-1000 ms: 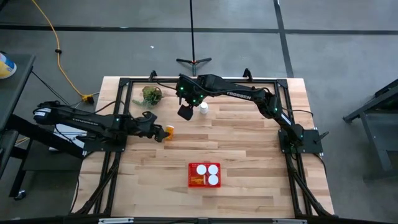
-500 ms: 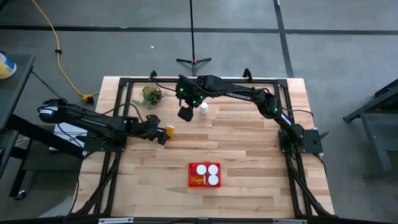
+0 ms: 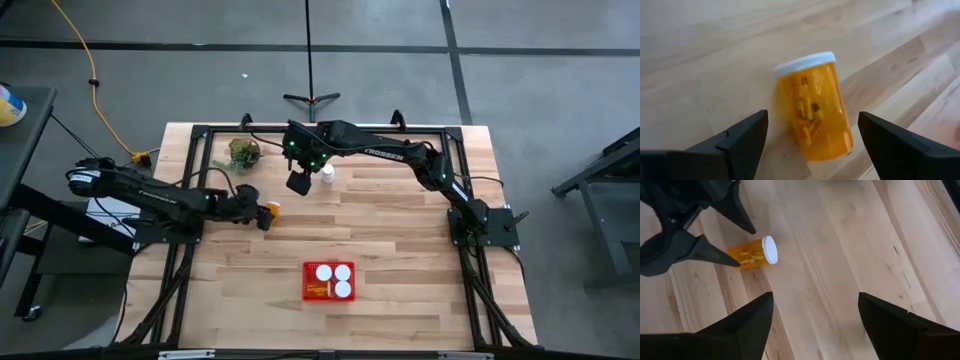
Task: Pick and place pill bottles into a basket
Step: Put the orange pill bottle into the red bin
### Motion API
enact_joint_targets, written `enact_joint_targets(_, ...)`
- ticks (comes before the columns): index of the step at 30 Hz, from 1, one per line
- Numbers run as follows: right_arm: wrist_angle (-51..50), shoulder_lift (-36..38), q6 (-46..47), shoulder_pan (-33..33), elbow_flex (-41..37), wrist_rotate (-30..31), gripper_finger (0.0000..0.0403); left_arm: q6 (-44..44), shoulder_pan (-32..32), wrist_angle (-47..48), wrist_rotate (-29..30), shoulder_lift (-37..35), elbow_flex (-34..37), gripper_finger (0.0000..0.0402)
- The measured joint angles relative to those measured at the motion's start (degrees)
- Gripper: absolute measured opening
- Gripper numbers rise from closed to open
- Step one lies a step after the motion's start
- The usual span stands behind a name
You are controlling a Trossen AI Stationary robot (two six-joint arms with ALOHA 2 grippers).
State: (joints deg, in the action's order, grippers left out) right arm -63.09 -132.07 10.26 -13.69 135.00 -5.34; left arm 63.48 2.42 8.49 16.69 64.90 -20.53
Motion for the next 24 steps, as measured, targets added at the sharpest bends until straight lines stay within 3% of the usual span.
enact_joint_targets(9,0.0,0.0,-0.1,0.0,0.0,-1.0,0.0282,-1.7,-5.1,-2.1,-4.9,0.6,0.0,0.0347)
enact_joint_targets(16,0.0,0.0,-0.3,0.0,0.0,-1.0,0.0282,-1.8,-5.1,-1.8,-8.8,1.1,0.1,0.0347)
enact_joint_targets(24,0.0,0.0,-0.3,0.0,0.0,-0.9,0.0282,-1.7,-5.1,-2.0,-9.2,2.1,0.1,0.0347)
